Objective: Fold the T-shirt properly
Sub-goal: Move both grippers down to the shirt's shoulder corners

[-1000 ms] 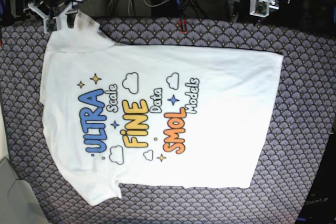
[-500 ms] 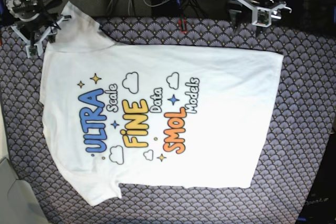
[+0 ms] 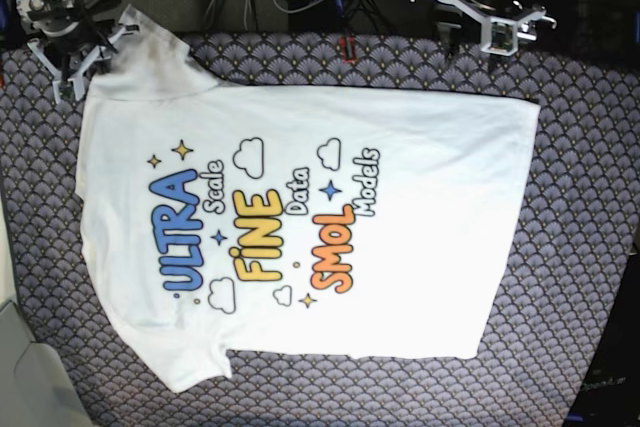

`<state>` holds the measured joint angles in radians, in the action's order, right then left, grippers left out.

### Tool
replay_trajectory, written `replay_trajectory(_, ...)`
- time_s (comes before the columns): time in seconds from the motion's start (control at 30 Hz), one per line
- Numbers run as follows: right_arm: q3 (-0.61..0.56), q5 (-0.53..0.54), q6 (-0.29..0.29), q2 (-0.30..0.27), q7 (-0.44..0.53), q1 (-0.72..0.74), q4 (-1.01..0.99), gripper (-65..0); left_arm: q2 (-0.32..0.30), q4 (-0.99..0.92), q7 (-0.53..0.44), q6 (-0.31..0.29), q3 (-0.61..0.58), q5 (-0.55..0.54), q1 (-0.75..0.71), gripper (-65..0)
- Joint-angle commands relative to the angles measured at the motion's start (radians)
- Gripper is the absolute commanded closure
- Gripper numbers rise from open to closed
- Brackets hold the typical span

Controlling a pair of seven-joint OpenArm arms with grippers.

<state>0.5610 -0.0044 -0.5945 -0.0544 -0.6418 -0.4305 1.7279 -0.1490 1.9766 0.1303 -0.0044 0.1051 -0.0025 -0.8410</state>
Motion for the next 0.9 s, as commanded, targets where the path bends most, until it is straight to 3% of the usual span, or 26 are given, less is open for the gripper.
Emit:
replay_trajectory(0.0,0.000,0.004,-0.028,-0.002,-0.010,-0.009,0.008,-23.8,-0.002,0.016,-0.022,0.002,0.003,0.005,-0.010,-33.5)
replay_trajectory(0.13,0.000,0.004,-0.081,0.017,-0.010,-0.009,0.007,-23.6,-0.002,0.016,-0.022,0.002,0.003,0.005,-0.008,-33.5)
replay_trajectory(0.27,0.000,0.004,-0.091,0.018,-0.010,-0.008,0.005,-22.0,-0.002,0.016,-0.022,0.002,0.003,0.003,-0.004,-33.5)
replay_trajectory(0.47,-0.002,0.004,-0.091,0.011,-0.010,0.003,-0.039,0.0,-0.002,0.003,-0.022,0.002,0.003,0.005,0.025,-33.5)
replay_trajectory(0.87,0.004,0.004,-0.091,-0.029,-0.008,0.022,0.005,0.0,-0.001,-0.036,-0.022,-0.003,0.094,0.003,0.087,-33.5)
